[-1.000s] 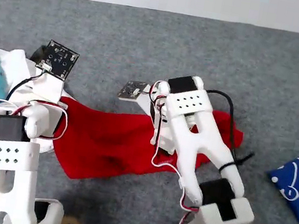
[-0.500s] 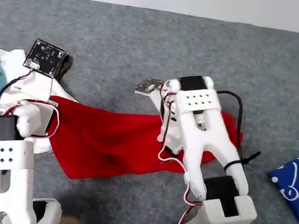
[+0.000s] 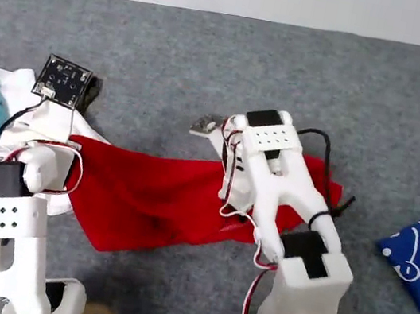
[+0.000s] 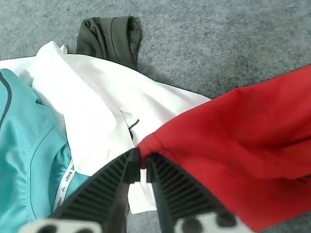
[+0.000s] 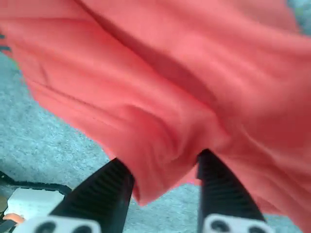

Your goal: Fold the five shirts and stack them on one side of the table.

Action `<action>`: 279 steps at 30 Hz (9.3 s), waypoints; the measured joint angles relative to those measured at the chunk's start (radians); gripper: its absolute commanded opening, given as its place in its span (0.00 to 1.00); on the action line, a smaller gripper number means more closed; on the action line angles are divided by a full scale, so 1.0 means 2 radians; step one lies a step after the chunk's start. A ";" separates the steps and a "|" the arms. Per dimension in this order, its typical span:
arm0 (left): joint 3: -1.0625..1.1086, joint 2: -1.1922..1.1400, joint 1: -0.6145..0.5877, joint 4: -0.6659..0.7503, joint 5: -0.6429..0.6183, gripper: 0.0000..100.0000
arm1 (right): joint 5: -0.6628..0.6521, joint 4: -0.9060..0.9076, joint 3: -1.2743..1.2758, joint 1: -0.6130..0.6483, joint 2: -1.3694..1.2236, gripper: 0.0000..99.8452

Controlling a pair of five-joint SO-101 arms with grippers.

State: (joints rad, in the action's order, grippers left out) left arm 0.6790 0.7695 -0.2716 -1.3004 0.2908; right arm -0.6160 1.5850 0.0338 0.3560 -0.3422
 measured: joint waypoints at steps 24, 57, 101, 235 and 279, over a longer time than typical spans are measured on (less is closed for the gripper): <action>-0.141 0.000 0.000 -0.071 0.028 0.00 | -0.082 0.084 -0.156 -0.061 0.123 0.01; -0.687 0.007 0.116 -0.217 0.025 0.00 | -0.071 0.036 -0.173 -0.325 0.671 0.01; -0.732 -0.062 0.117 -0.140 0.000 0.00 | -0.058 -0.007 -0.595 -0.318 0.407 0.01; -0.512 -0.582 0.105 -0.122 0.209 0.00 | -0.232 -0.582 -0.307 -0.193 -0.286 0.01; -0.660 -0.661 0.094 -0.154 0.114 0.00 | -0.182 -0.256 -0.319 -0.183 -0.251 0.01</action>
State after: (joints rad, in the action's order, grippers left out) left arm -0.6406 -0.5531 -0.0844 -1.6088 0.5178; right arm -0.9797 1.0725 -0.6045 -0.0107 -0.8439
